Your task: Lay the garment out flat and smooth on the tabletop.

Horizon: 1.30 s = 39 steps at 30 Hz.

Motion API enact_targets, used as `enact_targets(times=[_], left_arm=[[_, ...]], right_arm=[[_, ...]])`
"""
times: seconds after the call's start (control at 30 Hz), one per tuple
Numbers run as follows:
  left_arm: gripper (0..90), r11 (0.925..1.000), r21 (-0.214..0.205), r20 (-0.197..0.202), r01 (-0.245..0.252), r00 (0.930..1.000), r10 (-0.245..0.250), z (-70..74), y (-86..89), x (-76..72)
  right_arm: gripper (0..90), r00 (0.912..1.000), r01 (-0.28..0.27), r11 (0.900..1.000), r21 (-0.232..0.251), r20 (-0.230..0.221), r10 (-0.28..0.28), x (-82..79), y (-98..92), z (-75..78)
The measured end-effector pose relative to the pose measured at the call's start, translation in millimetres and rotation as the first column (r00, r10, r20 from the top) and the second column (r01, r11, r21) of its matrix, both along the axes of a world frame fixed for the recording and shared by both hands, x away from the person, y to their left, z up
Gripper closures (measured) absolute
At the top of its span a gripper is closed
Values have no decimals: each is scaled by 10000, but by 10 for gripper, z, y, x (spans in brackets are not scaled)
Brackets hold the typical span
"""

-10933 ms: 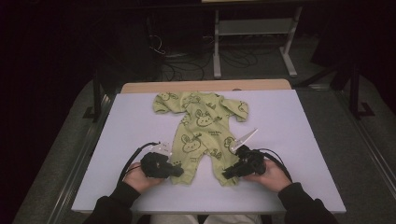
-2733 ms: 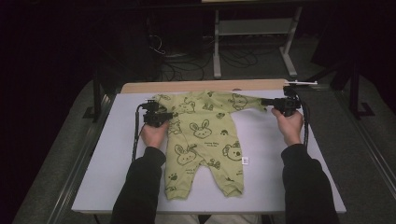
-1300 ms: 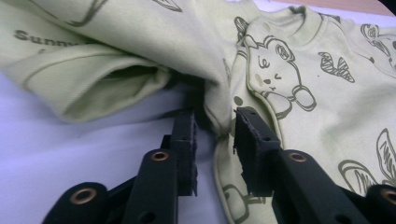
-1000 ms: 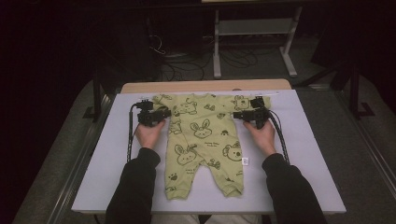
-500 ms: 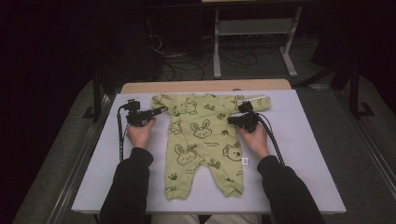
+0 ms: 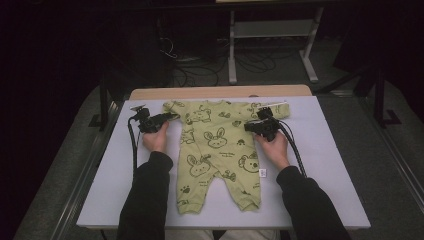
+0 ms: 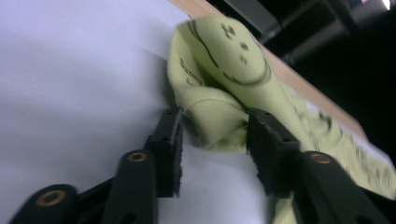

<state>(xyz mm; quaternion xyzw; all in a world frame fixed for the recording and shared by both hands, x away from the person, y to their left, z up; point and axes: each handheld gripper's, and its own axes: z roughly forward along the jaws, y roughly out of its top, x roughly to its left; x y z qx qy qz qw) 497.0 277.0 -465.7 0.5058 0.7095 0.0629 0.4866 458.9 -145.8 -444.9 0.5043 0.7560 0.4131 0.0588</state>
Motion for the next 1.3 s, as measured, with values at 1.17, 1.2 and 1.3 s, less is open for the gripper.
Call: enact_targets(times=[1.17, 1.2, 1.3], left_arm=[[440, 9577, 2836, 1082, 497, 9906, -835, 522, 895, -350], [389, 9596, 2710, 1151, 759, 9872, -1106, 517, 891, -363], [272, 9532, 2725, 1448, 1309, 9738, -1752, 527, 878, -423]], right_arm=[[601, 9994, 329, 9995, 42, -92, -328, 35, -33, -89], [558, 9994, 329, 9995, 9, -44, -329, 29, -43, -71], [421, 9987, 374, 9987, -339, 364, -362, -1, -78, 2]])
